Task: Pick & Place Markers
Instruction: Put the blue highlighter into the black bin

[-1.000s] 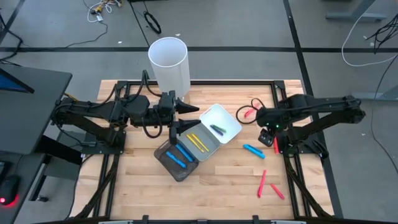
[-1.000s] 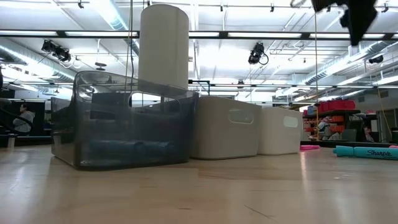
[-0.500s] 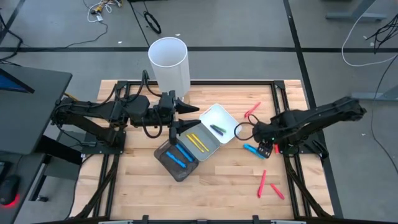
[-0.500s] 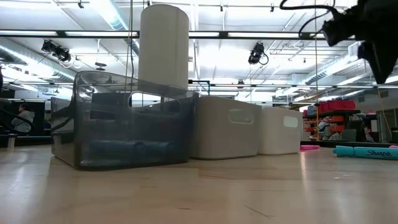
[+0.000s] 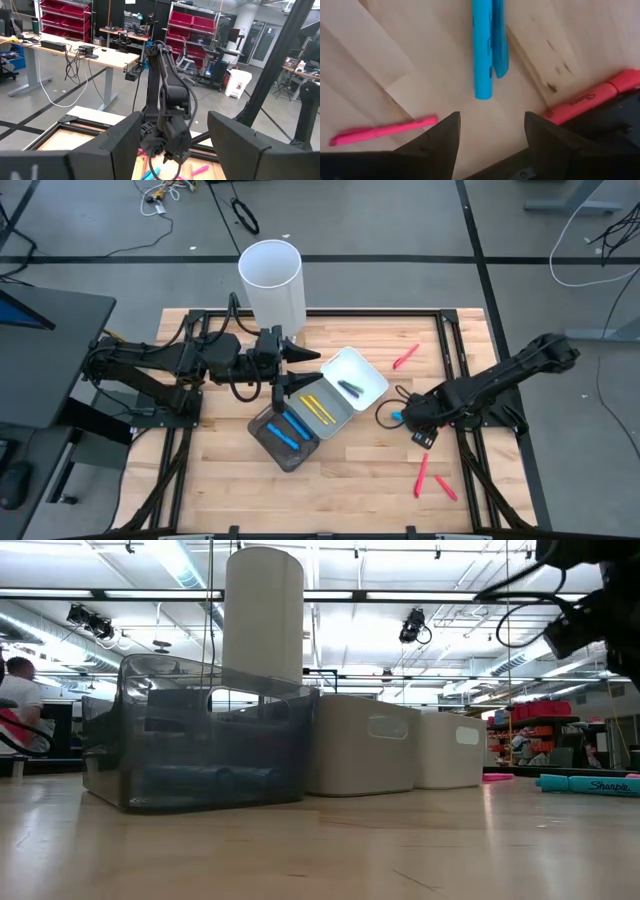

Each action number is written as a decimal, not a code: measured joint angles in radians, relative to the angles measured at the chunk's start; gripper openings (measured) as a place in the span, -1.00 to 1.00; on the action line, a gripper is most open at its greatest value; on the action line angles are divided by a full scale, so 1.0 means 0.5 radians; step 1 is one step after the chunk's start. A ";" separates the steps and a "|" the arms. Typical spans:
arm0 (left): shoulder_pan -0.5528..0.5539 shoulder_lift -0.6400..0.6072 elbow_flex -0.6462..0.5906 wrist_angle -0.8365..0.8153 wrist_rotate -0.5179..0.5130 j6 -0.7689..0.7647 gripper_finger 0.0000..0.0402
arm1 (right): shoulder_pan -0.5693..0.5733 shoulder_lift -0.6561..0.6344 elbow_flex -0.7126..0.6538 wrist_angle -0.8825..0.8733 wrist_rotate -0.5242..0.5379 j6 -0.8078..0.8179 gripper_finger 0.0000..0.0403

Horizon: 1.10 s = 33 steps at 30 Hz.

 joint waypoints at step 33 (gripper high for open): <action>0.000 0.000 0.000 -0.058 0.000 0.002 0.17 | 0.036 0.343 -0.284 0.604 -0.010 -0.106 0.10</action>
